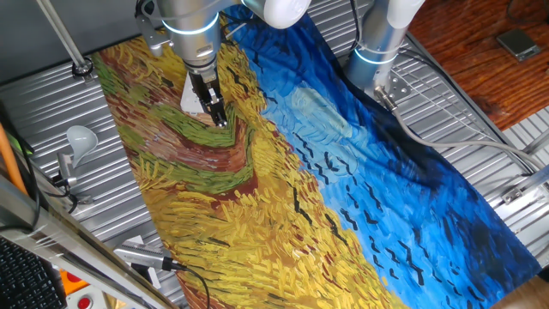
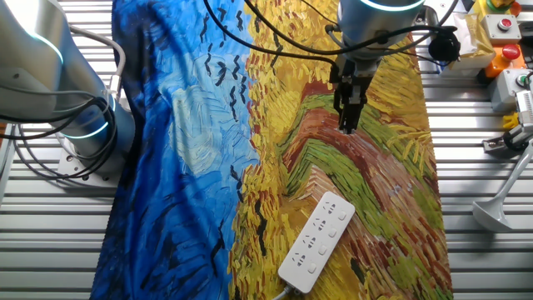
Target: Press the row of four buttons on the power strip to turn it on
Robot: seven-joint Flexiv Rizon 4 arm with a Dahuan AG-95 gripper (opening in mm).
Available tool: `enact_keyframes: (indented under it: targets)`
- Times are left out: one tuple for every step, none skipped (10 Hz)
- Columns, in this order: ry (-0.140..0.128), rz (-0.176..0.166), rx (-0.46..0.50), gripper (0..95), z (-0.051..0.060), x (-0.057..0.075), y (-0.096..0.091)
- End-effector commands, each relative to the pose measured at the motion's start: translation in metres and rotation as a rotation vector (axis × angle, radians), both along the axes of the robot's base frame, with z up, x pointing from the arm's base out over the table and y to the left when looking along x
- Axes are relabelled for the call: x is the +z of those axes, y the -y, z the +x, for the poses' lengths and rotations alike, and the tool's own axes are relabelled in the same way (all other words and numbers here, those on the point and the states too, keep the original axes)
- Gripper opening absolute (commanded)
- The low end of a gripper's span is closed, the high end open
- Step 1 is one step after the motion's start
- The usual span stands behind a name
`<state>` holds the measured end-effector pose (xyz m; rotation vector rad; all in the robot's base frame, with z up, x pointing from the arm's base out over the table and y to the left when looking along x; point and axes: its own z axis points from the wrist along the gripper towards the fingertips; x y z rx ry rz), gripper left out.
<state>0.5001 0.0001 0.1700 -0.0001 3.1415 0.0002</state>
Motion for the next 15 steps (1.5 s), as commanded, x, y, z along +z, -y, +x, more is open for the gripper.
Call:
enact_keyframes:
  targets:
    - [0.041,0.079,0.151,0.0,-0.003,-0.001,0.0]
    - [0.041,0.074,0.151,0.0,-0.005,-0.002,0.0]
    - [0.04,0.075,0.15,0.0,-0.005,-0.002,0.0]
    - [0.04,0.074,0.171,0.0,-0.007,-0.003,0.0]
    - [0.042,0.075,0.162,0.0,-0.011,-0.004,0.001]
    - [0.042,0.075,0.173,0.0,-0.014,-0.005,0.001]
    - [0.044,0.075,0.231,0.0,-0.015,-0.005,0.001]
    - [0.045,0.076,0.257,0.0,-0.015,-0.005,0.002]
    - [0.043,0.076,0.268,0.0,-0.016,-0.004,0.003]
    - [0.037,0.074,0.305,0.0,-0.017,-0.004,0.008]
    - [0.035,0.074,0.333,0.0,-0.018,-0.004,0.012]
    - [0.036,0.078,0.397,0.0,-0.02,-0.009,0.026]
    - [0.036,0.081,0.422,0.0,-0.022,-0.011,0.034]
    - [0.036,0.081,0.435,0.0,-0.024,-0.013,0.039]
    - [0.031,0.077,0.45,0.0,-0.025,-0.015,0.044]
